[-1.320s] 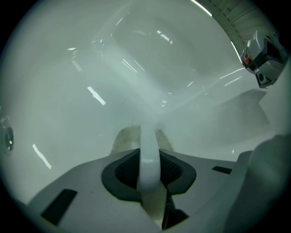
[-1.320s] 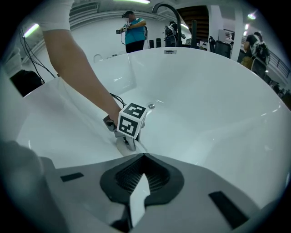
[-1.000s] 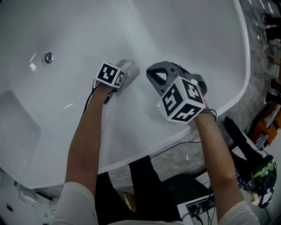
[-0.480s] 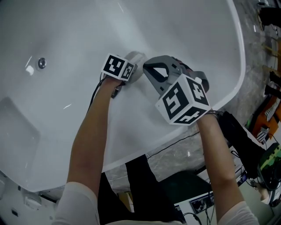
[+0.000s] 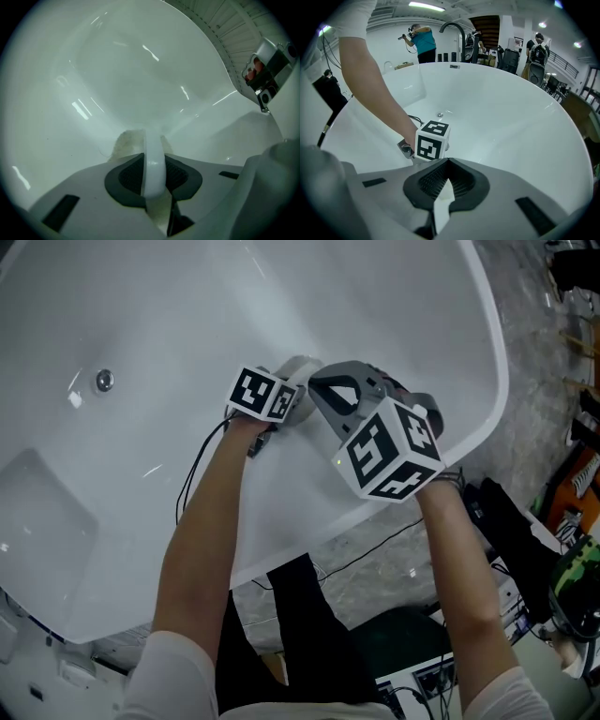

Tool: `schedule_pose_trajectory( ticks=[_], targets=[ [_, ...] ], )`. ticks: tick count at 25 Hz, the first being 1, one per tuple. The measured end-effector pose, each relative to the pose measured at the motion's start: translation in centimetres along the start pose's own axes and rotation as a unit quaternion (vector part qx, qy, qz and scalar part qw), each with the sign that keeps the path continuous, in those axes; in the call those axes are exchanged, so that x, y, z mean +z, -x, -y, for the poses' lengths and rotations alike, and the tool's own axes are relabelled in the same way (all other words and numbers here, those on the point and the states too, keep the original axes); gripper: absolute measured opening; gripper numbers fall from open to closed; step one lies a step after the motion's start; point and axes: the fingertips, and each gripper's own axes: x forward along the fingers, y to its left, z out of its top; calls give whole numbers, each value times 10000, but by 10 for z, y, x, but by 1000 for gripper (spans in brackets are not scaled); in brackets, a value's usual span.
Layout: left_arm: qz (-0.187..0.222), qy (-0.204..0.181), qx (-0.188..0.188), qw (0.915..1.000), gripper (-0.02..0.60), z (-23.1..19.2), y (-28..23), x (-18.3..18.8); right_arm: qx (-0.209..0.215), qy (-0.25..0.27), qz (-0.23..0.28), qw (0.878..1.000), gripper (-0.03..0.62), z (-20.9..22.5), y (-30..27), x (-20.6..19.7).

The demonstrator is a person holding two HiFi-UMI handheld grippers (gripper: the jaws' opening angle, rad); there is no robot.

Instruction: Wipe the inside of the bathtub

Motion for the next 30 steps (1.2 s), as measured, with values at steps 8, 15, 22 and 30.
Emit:
schedule_pose_trajectory(
  ticks=[8,15,22,30],
  targets=[
    [20,-264,499,9984,95,13,36,-6,74,-121,62,9999,18,-14,20,2],
    [428,39,916,9949,95,22,112,-3,69,-531,389,9978,20,-24,47,32],
    [1180,378,1248,9844,95,57,234,-8,82,-972,770,9923,20,-57,97,88],
    [2017,357,1666,9645,95,122,363,-46,-18,-1035,1254,9867,20,-114,157,158]
  ],
)
